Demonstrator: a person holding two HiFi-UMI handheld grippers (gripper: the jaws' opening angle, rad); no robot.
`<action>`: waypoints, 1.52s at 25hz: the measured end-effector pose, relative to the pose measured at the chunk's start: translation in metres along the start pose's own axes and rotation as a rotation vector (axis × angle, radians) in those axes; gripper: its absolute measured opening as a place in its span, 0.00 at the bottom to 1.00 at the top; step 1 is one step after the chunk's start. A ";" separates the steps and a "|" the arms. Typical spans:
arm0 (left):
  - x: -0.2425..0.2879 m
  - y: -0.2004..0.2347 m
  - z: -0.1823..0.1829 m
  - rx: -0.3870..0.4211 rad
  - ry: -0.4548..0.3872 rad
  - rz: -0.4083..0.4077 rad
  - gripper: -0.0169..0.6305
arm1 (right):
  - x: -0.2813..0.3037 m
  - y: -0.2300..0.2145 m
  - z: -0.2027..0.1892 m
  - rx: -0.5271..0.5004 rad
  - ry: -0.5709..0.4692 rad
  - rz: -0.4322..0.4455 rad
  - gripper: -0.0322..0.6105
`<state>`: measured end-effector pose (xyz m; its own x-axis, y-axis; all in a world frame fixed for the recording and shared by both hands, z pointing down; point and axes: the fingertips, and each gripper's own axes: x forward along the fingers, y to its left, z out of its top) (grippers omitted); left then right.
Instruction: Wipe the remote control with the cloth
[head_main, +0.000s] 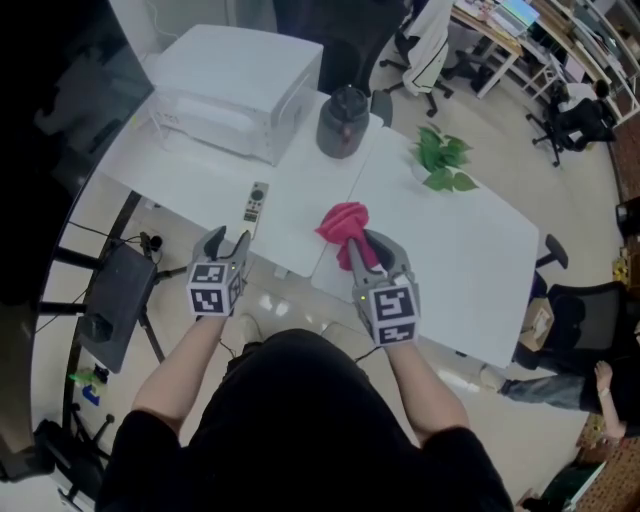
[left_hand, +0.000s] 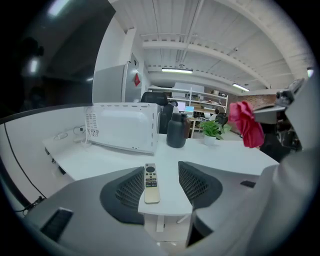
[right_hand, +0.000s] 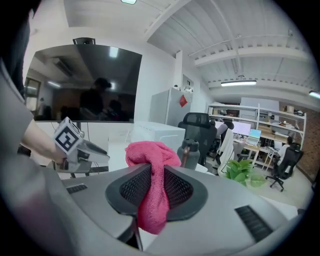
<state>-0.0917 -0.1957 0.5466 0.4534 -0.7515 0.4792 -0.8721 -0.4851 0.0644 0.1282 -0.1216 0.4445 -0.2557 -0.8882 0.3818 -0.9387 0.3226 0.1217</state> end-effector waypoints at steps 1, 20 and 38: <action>-0.006 -0.003 0.004 0.000 -0.013 -0.005 0.36 | 0.005 -0.006 -0.007 0.010 0.019 -0.015 0.17; -0.058 -0.030 0.034 0.089 -0.070 -0.013 0.36 | 0.091 -0.060 -0.195 0.034 0.479 -0.108 0.18; -0.051 -0.038 0.038 0.116 -0.073 -0.022 0.36 | 0.088 -0.059 -0.210 0.051 0.520 -0.080 0.28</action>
<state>-0.0749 -0.1562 0.4862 0.4883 -0.7684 0.4135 -0.8365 -0.5472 -0.0289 0.2099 -0.1499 0.6629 -0.0461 -0.6260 0.7785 -0.9639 0.2325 0.1298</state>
